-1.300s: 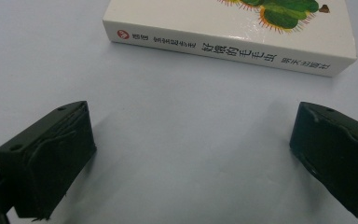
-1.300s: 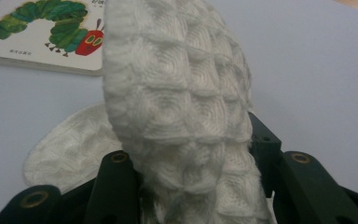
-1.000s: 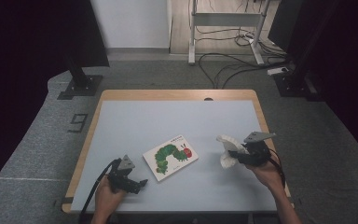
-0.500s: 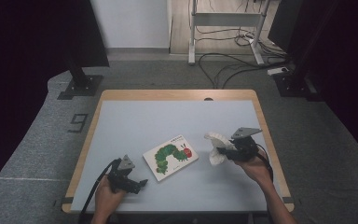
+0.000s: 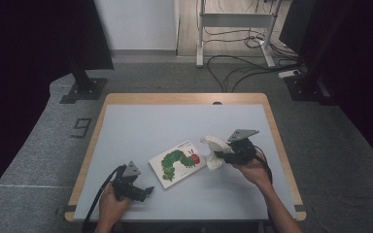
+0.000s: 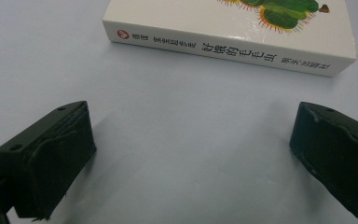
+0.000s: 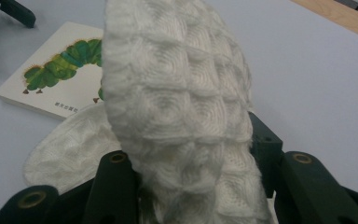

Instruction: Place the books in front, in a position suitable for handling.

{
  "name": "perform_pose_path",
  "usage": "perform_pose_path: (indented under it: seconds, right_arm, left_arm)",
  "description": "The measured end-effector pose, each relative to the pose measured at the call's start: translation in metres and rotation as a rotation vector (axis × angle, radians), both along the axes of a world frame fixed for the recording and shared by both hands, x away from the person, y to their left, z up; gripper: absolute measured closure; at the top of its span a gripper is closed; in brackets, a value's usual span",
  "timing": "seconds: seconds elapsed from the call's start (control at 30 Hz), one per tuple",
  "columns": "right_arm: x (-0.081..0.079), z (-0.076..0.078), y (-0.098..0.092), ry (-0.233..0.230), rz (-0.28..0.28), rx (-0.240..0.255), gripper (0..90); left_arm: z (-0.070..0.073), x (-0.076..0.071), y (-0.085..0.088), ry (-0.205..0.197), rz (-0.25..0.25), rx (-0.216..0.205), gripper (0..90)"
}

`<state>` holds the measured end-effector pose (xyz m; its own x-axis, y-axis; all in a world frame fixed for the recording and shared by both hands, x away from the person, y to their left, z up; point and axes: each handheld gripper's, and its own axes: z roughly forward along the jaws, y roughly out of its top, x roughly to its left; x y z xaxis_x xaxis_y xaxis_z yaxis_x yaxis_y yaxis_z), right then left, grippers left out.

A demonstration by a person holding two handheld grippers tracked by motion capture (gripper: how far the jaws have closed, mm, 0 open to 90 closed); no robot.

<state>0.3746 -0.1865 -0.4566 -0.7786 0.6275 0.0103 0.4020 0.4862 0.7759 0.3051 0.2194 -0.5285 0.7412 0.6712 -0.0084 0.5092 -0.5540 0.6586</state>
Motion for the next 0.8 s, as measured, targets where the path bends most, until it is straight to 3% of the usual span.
perform_pose_path:
  seconds: [0.43,0.8]
  right_arm:
    - [0.009,-0.008,0.039,0.012,0.069,-0.020,55.1]
    - [0.021,-0.034,0.056,0.043,0.098,-0.029,54.2]
  left_arm:
    - [0.000,0.000,0.000,-0.001,0.003,-0.004,0.0]
    - [0.000,0.000,0.000,-0.001,0.003,-0.004,0.0]
